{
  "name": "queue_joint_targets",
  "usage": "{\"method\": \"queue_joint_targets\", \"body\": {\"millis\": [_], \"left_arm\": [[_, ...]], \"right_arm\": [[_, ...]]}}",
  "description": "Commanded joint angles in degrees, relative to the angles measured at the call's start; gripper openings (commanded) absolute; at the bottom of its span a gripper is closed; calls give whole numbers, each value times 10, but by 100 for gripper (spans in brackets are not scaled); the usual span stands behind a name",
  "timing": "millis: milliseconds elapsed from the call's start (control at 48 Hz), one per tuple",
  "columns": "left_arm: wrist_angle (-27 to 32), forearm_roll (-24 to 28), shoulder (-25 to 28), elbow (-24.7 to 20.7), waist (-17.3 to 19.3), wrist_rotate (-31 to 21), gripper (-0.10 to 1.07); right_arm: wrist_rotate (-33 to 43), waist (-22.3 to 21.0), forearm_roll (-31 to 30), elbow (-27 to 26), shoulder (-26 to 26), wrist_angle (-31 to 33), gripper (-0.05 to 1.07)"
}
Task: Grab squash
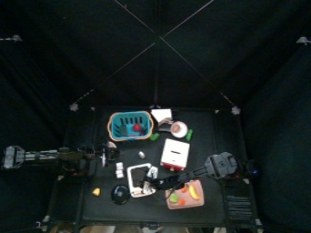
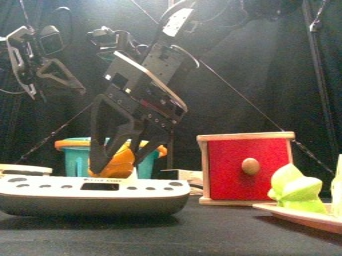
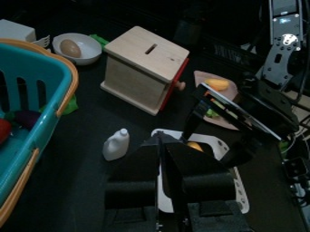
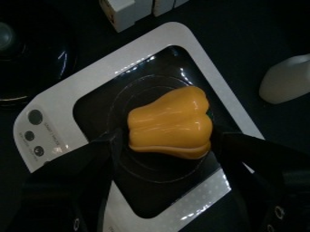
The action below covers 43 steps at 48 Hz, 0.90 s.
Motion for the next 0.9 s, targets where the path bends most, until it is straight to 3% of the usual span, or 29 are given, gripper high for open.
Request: {"method": "queue_joint_targets", "body": {"millis": [0,250,438,625,875], "left_arm": [[-2,0,1,-8,1,1,44],[-2,-1,1,-8,1,1,44],[-2,-1,1,-8,1,1,44],[-1,-1,1,-7,1,1,44],[-2,-1,1,-7,1,1,44]], "right_arm": [[-1,-2,-1,-11,-14,-1,99],[0,-3,4,-18,-14,-1,88],[2,-2,14,-22,-19,1,87],[0,-3,77,-39,-47,28,87],[2,-4,116,-46,-54,42,87]]}}
